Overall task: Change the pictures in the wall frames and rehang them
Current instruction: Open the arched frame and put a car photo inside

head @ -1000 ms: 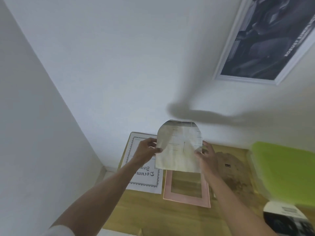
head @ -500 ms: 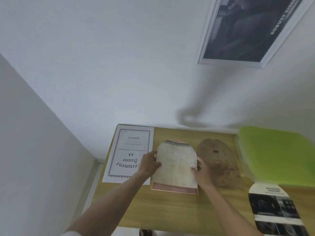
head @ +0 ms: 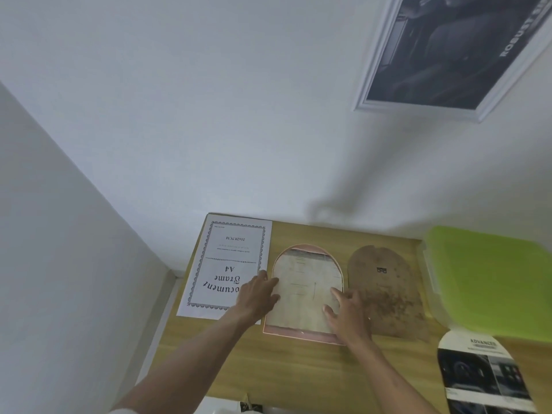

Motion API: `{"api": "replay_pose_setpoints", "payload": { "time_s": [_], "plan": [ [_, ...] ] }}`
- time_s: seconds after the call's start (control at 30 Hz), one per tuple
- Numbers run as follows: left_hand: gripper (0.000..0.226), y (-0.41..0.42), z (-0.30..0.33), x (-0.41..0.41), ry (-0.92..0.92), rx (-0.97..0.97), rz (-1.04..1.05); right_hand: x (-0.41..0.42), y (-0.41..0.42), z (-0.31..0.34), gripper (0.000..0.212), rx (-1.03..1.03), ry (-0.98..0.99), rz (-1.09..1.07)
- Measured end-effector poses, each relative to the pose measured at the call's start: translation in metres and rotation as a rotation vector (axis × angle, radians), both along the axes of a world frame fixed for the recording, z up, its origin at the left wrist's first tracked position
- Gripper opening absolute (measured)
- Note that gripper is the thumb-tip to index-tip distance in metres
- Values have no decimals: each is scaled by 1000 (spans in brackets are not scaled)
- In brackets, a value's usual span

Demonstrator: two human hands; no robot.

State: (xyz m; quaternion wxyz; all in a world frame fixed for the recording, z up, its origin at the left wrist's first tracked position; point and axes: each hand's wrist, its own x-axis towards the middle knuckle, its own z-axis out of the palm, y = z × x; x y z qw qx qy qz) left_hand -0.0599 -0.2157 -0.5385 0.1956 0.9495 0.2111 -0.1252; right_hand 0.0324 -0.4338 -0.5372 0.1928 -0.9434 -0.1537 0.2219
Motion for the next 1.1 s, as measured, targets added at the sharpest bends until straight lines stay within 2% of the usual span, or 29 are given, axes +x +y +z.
{"api": "replay_pose_setpoints", "payload": {
  "time_s": [0.5, 0.67, 0.8, 0.93, 1.1],
  "plan": [
    [41, 3, -4, 1, -39, 10, -64, -2, 1, 4, 51, 12, 17, -23],
    [43, -6, -3, 3, -141, 121, -51, 2, -11, 9, 49, 76, 10, -61],
    [35, -30, 0, 16, -242, 173, -29, 19, -35, 18, 50, 39, -36, -101],
    [40, -81, 13, 43, -321, 27, -53, 44, -67, 26, 51, -23, -80, -191],
    [45, -159, 27, 80, -207, -269, -21, 69, -111, 19, 64, -194, -30, -205]
  ]
}}
